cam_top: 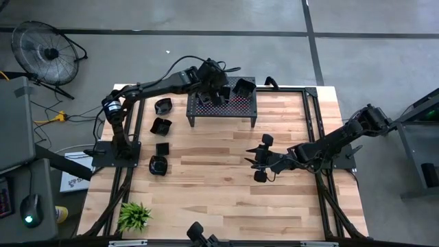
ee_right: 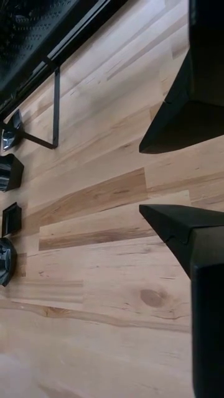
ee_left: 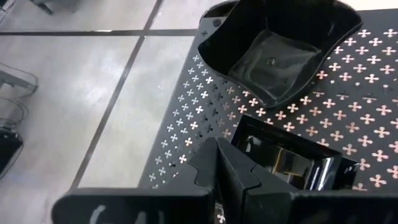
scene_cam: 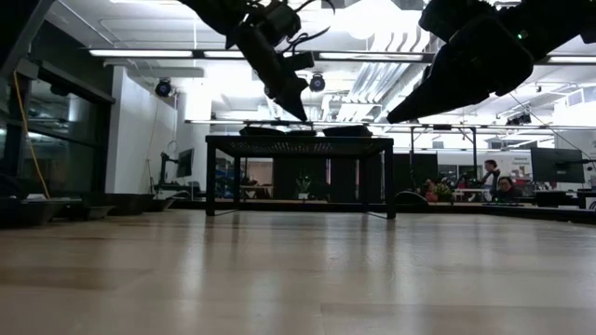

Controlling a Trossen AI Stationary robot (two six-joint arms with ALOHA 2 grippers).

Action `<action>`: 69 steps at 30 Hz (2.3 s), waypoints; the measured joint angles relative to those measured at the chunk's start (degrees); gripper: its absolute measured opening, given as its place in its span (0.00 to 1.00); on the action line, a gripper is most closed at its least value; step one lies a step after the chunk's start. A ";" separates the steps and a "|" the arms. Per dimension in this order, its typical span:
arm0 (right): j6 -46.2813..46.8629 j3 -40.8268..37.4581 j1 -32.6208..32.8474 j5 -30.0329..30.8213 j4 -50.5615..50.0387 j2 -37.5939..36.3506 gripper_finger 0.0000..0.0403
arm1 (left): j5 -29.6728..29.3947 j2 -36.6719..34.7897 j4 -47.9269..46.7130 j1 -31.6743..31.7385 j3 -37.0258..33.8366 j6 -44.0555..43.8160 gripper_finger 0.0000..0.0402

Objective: Pick & Place Mini shaped plates
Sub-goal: Adjust the black stacked square plate

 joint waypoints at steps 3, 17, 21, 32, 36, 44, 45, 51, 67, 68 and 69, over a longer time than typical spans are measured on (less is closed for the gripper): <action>-0.01 0.00 -0.02 0.04 0.01 0.00 0.34 | -0.30 0.00 0.65 0.02 0.00 0.00 0.00; -0.02 0.00 -0.02 0.44 0.04 0.00 0.34 | -1.23 0.78 3.38 0.00 0.09 -3.27 0.00; -0.02 0.00 0.01 0.42 0.02 0.00 0.34 | -1.30 2.54 4.78 0.00 0.14 -3.70 0.00; 0.04 0.00 0.01 0.35 -0.76 0.00 0.34 | -1.73 2.85 3.49 0.00 0.09 -5.16 0.00; 0.19 0.00 0.01 -0.09 -0.81 0.00 0.34 | -1.60 3.78 2.17 -0.02 -0.02 -5.19 0.00; 0.40 -0.01 0.01 -0.07 -1.11 0.00 0.34 | -1.76 3.85 2.97 -0.02 0.00 -5.16 0.00; 0.40 0.00 0.01 -0.07 -1.11 0.00 0.34 | -1.76 3.85 2.99 -0.02 0.00 -5.12 0.00; 0.42 0.00 0.01 -0.04 -1.12 0.00 0.34 | -1.54 3.85 2.97 -0.02 0.00 -4.61 0.00; 0.43 -0.01 0.01 -0.11 -1.11 0.00 0.34 | 0.22 2.24 1.91 -0.43 0.10 -4.44 0.00; 0.44 -0.01 0.01 -0.11 -1.11 0.00 0.34 | 0.00 1.87 1.55 -0.47 0.09 -4.09 0.00; 0.44 -0.01 0.01 -0.11 -1.11 0.00 0.34 | -0.25 1.51 1.80 -0.86 0.09 -3.95 0.00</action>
